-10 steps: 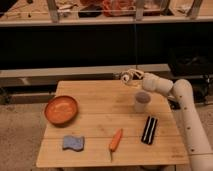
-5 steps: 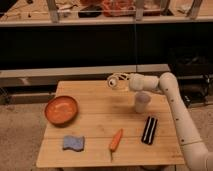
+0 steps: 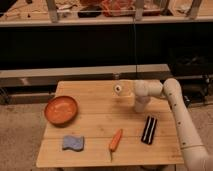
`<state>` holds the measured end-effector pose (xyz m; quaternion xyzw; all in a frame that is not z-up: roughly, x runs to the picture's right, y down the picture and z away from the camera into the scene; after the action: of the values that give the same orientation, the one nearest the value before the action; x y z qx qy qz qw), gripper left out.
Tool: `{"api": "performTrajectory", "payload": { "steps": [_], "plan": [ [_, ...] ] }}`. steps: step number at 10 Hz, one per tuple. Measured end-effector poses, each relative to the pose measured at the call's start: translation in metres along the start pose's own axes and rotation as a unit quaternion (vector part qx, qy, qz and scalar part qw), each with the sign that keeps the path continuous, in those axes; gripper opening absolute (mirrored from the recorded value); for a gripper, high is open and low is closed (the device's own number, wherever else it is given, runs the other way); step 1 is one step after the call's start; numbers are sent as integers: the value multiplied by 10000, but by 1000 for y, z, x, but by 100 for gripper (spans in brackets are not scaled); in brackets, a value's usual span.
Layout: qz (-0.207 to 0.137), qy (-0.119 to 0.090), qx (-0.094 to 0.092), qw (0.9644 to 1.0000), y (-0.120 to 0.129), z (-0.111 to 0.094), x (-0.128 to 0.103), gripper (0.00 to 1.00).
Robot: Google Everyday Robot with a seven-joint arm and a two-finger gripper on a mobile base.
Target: Stand the bottle upright
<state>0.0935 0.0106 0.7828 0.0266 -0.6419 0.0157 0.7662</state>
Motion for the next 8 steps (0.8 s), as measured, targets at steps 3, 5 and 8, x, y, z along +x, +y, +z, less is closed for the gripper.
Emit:
{"api": "performTrajectory", "payload": {
  "steps": [3,5,8],
  "plan": [
    [180,-333,-627,9973,9,3,-4,1],
    [207,-466,-896,9947,18,-2,-12,1],
    [260,-653,-1138,9910,29,4,-15,1]
  ]
}}
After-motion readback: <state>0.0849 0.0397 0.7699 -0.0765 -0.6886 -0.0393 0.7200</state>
